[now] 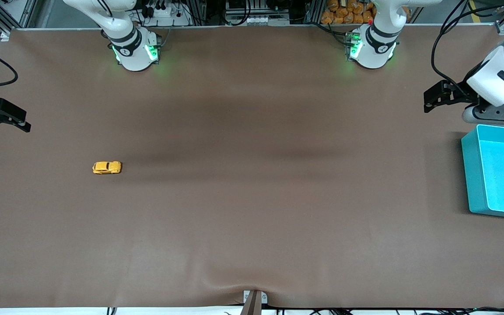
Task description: Wind and store yellow beetle car
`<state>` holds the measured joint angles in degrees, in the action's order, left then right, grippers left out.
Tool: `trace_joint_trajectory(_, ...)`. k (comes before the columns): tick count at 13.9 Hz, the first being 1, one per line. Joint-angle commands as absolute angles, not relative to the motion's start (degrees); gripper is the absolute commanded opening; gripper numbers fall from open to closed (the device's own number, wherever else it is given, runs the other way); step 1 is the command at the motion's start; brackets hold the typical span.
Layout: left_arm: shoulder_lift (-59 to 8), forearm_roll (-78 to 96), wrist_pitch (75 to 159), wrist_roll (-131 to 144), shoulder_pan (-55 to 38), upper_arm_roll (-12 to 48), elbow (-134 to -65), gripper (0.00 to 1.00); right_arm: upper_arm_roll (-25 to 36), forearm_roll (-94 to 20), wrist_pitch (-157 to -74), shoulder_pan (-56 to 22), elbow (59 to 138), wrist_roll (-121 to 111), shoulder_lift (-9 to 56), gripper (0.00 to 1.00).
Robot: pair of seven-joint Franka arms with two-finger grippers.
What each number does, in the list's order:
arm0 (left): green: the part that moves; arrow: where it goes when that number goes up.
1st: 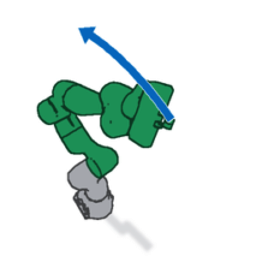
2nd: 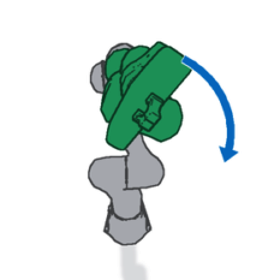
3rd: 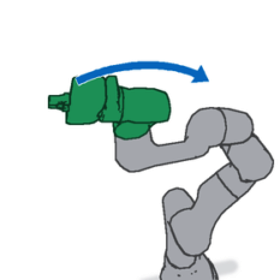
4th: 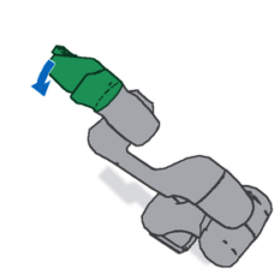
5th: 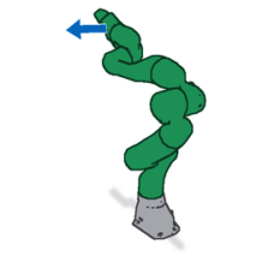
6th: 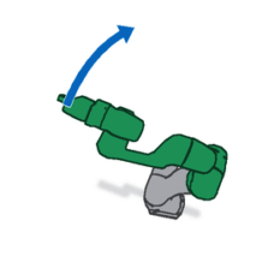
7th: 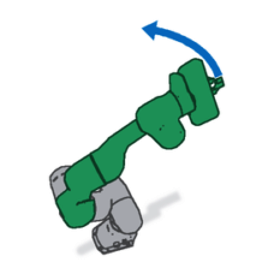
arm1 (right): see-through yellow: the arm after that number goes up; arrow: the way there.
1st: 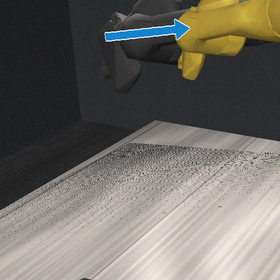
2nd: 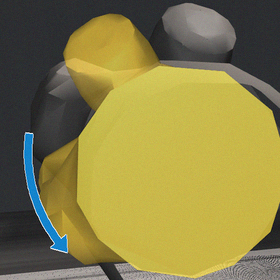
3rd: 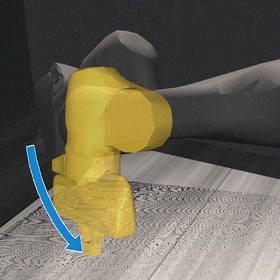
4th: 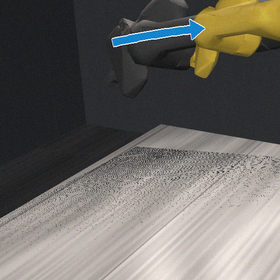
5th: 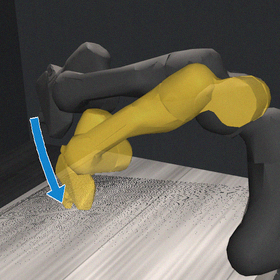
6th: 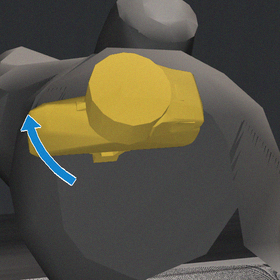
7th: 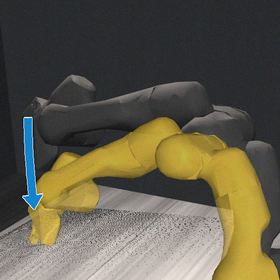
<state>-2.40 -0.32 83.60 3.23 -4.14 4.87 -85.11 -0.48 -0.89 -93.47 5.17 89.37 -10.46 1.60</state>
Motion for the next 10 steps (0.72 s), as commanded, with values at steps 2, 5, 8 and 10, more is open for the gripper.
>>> trace_joint_trajectory(2,-2.46,-0.44,82.62,2.72,-3.87,5.10,-84.37,1.00,-0.62,-1.58,-92.72,5.63,89.30,-10.99,0.88,1.00)
trace_joint_trajectory(5,-2.55,-0.44,82.62,2.81,-3.78,5.10,-84.37,1.00,-0.62,-1.58,-92.72,5.62,89.30,-11.07,0.88,1.00)
trace_joint_trajectory(8,-2.55,-0.44,82.62,2.99,-3.87,5.10,-84.37,1.00,-0.62,-1.67,-92.72,5.62,89.47,-10.99,1.05,1.00)
trace_joint_trajectory(10,-2.55,-0.44,82.62,2.72,-3.69,5.10,-84.37,1.00,-0.62,-1.67,-91.50,5.71,89.39,-10.55,0.97,1.00)
